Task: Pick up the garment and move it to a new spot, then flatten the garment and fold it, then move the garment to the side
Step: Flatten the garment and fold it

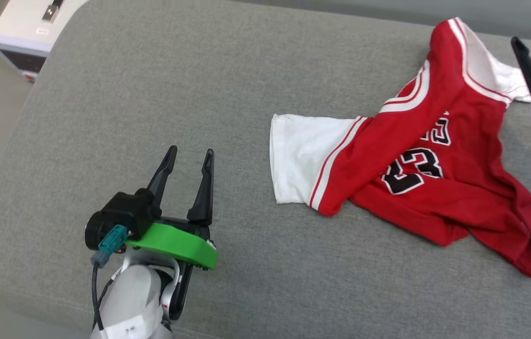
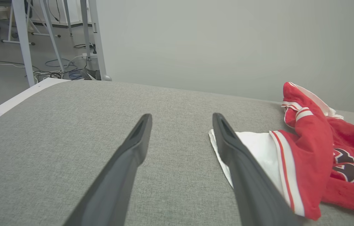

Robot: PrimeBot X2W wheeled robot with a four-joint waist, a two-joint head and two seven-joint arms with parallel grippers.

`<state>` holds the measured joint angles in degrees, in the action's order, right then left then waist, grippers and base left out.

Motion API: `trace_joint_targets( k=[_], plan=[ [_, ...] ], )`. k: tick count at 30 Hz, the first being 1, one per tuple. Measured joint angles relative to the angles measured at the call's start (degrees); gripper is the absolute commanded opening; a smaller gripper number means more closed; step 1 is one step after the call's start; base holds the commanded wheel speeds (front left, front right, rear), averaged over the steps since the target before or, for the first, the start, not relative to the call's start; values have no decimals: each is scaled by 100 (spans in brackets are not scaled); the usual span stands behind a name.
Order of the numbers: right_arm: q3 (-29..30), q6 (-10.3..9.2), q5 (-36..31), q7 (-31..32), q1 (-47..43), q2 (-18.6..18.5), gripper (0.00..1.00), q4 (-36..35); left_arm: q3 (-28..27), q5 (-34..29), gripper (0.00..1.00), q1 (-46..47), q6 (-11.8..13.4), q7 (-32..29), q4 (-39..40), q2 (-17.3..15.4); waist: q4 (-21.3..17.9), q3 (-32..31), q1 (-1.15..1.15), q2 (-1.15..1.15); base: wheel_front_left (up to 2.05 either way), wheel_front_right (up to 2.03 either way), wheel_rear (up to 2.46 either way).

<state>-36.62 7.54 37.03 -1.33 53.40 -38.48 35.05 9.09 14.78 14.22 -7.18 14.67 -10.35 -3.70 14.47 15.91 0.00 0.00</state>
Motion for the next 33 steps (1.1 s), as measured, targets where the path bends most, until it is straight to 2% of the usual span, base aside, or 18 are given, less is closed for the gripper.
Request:
trace_joint_targets(
  k=[4, 8, 9, 17, 21, 26, 33],
  plan=[
    [305, 0, 42, -723, -715, 164, 100, -331, -38, 38, 100, -157, 0, 0, 0, -27, -273, -290, 0, 0, 0, 0, 0],
    [794, 0, 19, -1104, -1450, 342, 100, -684, -71, 49, 100, -283, 0, 0, -1, -38, -523, -548, 0, 0, 0, 0, 0],
    [1307, 0, -102, -1226, -2084, 526, 100, -1051, -67, 51, 100, -399, 0, 0, 0, -53, -714, -754, 0, 0, 0, 0, 0],
    [2586, 0, -673, -1280, -3785, 1243, 100, -2054, -15, 49, 100, -637, 0, 0, 10, -82, -1087, -1159, 0, 0, 0, 0, 0],
    [3137, 0, -929, -1271, -4534, 1750, 100, -2558, 51, 79, 100, -743, -8, 0, 18, -156, -1190, -1295, 0, 0, 0, 0, 0],
    [3437, 0, -1241, -1145, -5119, 2174, 100, -3006, 26, 25, 100, -919, -9, 0, 27, -189, -1279, -1363, 0, 0, 0, 0, 0],
    [3640, -1, -1423, -962, -5306, 2374, 100, -3351, 13, -71, 100, -947, -12, 0, 91, -185, -1281, -1334, 0, 0, 0, 0, 0]
  ],
)
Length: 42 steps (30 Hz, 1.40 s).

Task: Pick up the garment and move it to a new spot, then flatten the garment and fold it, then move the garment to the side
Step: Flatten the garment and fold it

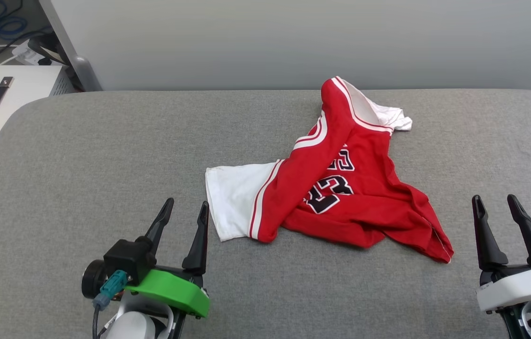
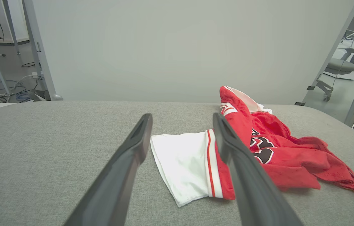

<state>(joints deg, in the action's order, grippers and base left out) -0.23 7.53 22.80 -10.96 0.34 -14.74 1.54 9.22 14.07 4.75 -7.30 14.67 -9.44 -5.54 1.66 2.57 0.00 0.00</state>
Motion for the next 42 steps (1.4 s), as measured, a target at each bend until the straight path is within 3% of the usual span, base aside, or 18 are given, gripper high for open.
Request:
trace_joint_targets(
  k=[6, 9, 14, 20, 24, 31, 32, 33, 39, 42],
  plan=[
    [-40, 0, -45, 450, -19, -84, 100, -146, 43, -56, 100, 8, 0, 0, 32, 13, 61, 85, 0, 0, 0, 0, 0],
    [-238, 1, -43, 1218, 32, -314, 100, -144, 25, -56, 100, 17, 0, 0, 53, 14, 106, 171, 0, 0, 0, 0, 0],
    [-501, -1, 191, 3154, 558, -648, 100, 13, 22, -57, 100, 91, 0, 0, 53, 27, 201, 367, 0, 0, 0, 0, 0],
    [-444, 0, 270, 4942, 1083, -810, 100, 477, 102, -57, 100, 280, 0, 0, -1, 60, 405, 587, 0, 0, 0, 0, 0],
    [-450, 0, 203, 5245, 1344, -791, 100, 733, 116, -57, 100, 359, 0, 0, -7, 89, 574, 729, 0, 0, 0, 0, 0],
    [-510, 0, 2, 5203, 1496, -777, 100, 1263, 97, -57, 100, 385, 0, 0, -25, 121, 791, 927, 0, 0, 0, 0, 0],
    [-515, 0, 11, 5203, 1514, -777, 39, 1304, 94, -57, 100, 386, 0, 0, -27, 123, 809, 939, 0, 0, 0, 0, 0],
    [-536, 0, 22, 5203, 1515, -786, 1, 1329, 89, -57, 100, 386, 0, 0, -35, 127, 825, 947, 0, 0, 0, 0, 0],
    [-525, 0, 354, 5197, 1427, -805, 0, 1308, 66, -64, 100, 383, 0, 0, -123, 142, 781, 841, 0, 0, 0, 0, 0],
    [-400, 0, 659, 5291, 934, -839, 0, 1001, 86, -64, 100, 348, 0, 0, -211, 147, 671, 617, 0, 0, 0, 0, 0]
  ],
)
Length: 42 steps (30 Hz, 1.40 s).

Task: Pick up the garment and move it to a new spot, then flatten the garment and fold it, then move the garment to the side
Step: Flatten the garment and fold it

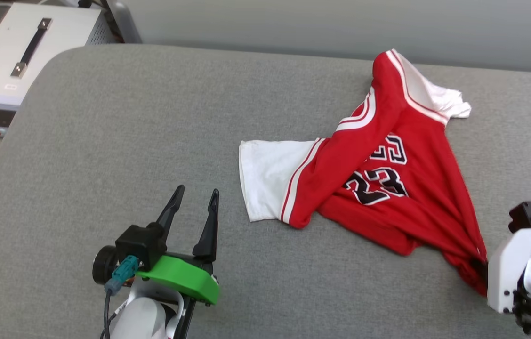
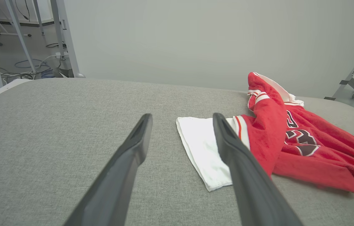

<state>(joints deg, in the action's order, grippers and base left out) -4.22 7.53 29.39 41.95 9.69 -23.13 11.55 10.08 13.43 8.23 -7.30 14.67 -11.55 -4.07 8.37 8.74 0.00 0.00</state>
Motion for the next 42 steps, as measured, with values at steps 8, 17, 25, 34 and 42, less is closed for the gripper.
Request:
trace_joint_targets(
  k=[8, 17, 25, 34, 42],
  plan=[
    [539, 0, 552, 808, -1087, 32, 0, -1202, 33, 9, 100, -229, 0, 0, -66, -1, -177, -452, 0, 0, 0, 0, 0],
    [899, 0, 734, 1637, -2259, 586, 0, -2506, 37, 25, 100, -349, 0, 0, -60, -5, -303, -738, 0, 0, 0, 0, 0],
    [828, 0, 416, 1448, -2435, 755, 0, -2357, 76, 26, 100, -346, 0, 0, -58, -16, -273, -629, 0, 0, 0, 0, 0],
    [688, 0, 435, 612, -2007, 621, 100, -2160, 63, 26, 100, -339, 0, 0, -65, -44, -352, -636, 0, 0, 0, 0, 0],
    [820, 0, 520, -961, -1479, 412, 100, -2602, 42, 58, 100, -339, 0, 0, 0, -49, -458, -749, 0, 0, 0, 0, 0]
  ],
)
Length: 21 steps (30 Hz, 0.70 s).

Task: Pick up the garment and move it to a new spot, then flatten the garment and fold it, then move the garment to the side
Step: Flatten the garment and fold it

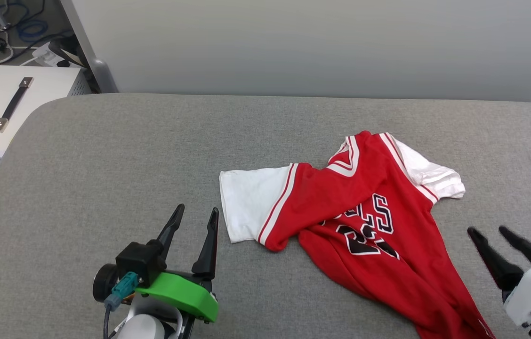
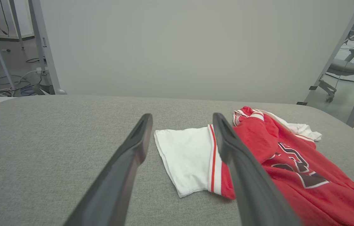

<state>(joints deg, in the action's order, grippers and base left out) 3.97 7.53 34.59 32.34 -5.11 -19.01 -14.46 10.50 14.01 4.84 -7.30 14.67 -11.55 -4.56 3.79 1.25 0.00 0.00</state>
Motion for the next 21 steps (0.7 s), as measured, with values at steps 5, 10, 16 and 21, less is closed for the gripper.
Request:
trace_joint_targets(
  k=[5, 10, 16, 21],
  plan=[
    [-60, 0, -199, -1574, 166, -22, 100, 110, 3, 26, 100, 14, 0, 0, 89, 19, -31, 68, 0, 0, 0, 0, 0],
    [-108, 0, -474, -2751, 176, 131, 100, 357, 18, 27, 100, 38, 0, 0, 171, 30, -92, 157, 0, 0, 0, 0, 0],
    [-156, 0, -659, -3145, 217, 234, 100, 499, 495, 146, 100, 580, 0, -177, 83, -285, -202, 357, 0, 0, 0, 0, 0],
    [-113, 0, -772, -3210, 386, 267, 100, 455, 1288, 481, 100, 1687, -1, -1659, -235, -876, -303, 614, 0, 0, 0, 0, 0]
  ],
)
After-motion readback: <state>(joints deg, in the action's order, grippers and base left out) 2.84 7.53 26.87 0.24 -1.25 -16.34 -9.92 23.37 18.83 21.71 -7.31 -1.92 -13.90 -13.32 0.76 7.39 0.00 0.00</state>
